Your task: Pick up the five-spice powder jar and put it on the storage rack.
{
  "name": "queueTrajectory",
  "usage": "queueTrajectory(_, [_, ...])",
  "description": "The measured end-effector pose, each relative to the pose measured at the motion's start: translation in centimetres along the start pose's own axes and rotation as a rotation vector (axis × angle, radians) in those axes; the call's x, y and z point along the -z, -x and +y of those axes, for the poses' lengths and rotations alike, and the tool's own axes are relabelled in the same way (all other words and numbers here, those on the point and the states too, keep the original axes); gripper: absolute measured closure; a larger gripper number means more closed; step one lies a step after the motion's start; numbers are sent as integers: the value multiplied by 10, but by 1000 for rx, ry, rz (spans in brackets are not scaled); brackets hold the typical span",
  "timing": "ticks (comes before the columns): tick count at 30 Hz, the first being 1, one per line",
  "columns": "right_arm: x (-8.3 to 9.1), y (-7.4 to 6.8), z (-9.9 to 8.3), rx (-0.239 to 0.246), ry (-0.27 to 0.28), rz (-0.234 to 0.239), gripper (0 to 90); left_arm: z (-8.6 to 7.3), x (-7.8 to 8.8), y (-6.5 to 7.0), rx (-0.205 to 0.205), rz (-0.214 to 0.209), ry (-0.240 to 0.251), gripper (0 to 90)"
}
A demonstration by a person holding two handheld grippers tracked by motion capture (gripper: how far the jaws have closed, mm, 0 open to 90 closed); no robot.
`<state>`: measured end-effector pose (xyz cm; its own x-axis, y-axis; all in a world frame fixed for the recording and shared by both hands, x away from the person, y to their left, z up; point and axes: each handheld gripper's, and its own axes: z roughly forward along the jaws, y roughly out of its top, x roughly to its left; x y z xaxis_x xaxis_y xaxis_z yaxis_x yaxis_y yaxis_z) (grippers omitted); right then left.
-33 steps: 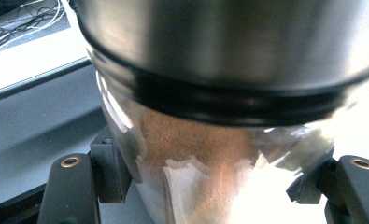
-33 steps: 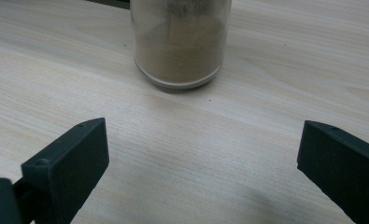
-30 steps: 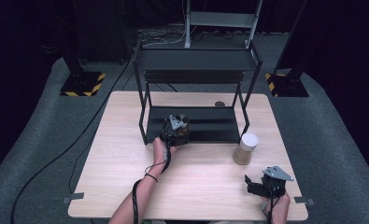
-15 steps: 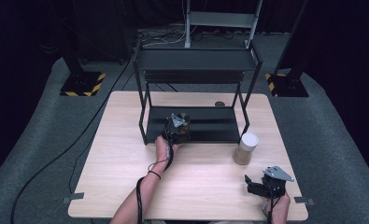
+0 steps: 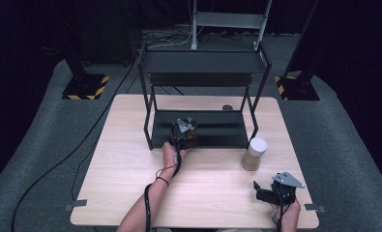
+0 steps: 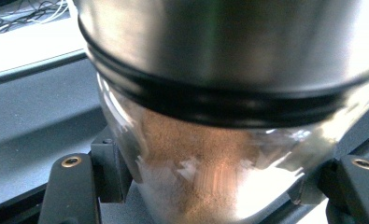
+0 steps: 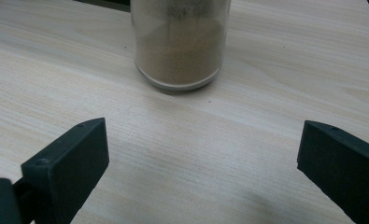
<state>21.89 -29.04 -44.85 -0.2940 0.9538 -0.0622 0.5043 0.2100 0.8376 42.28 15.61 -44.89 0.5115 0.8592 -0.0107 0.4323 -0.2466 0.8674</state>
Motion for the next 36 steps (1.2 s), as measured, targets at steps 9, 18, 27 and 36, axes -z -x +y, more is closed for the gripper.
queueTrajectory(9, [0, 0, 0, 1, -2, 1, 11, 0, -1, -1, -13, -1, -1, 305])
queueTrajectory(18, [0, 0, 0, 1, -2, 2, 11, 1, -2, -1, -21, -5, -11, 302])
queueTrajectory(27, [-1, 0, 1, 4, -5, 0, 11, 11, -2, -8, -46, -24, -55, 231])
queueTrajectory(36, [-2, 0, 3, 3, -15, 2, 11, 33, 10, -25, -85, -78, -140, 81])
